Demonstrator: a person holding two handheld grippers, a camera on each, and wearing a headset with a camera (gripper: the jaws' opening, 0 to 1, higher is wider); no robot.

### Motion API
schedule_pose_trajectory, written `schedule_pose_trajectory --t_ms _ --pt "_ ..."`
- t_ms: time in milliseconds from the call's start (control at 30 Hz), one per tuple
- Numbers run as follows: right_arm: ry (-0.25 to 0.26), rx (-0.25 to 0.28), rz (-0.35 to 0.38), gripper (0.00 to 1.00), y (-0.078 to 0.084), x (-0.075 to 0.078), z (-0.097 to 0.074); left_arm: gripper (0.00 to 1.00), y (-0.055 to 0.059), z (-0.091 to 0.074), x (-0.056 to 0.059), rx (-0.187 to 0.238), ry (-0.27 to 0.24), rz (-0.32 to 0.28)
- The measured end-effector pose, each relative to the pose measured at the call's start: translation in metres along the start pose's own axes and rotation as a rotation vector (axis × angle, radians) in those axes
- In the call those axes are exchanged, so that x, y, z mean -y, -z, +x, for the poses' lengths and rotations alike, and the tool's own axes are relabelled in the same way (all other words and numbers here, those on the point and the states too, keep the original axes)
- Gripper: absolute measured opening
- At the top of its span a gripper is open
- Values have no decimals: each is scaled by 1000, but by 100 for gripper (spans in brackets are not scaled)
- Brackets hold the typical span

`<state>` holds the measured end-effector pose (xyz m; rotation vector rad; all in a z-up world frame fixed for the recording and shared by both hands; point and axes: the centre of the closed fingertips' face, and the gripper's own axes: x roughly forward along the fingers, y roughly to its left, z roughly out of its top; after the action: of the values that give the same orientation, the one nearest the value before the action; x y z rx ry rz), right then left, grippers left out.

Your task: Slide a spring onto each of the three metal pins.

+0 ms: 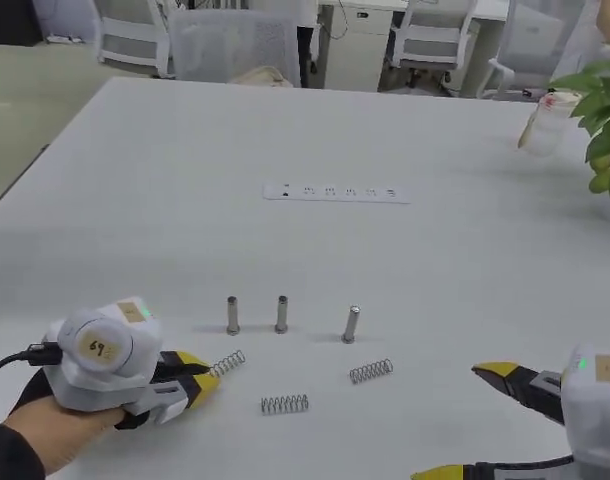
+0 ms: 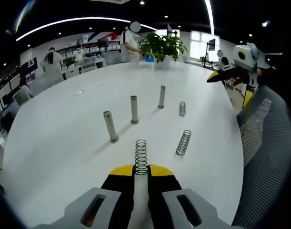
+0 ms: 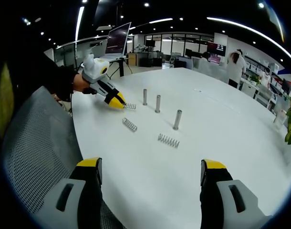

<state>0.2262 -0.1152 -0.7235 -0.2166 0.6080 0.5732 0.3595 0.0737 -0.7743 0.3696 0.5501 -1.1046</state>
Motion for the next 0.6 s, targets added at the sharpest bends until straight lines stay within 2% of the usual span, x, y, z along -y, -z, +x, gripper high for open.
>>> schedule_pose_trajectory --t_ms 100,233,600 --pt "1 2 -7 84 -3 1 0 2 -4 -2 4 6 10 9" --pt "3 10 -13 84 -7 3 0 2 -14 -5 12 31 26 19" --pt "2 27 -42 84 -21 5 1 2 -53 -17 41 115 88 87"
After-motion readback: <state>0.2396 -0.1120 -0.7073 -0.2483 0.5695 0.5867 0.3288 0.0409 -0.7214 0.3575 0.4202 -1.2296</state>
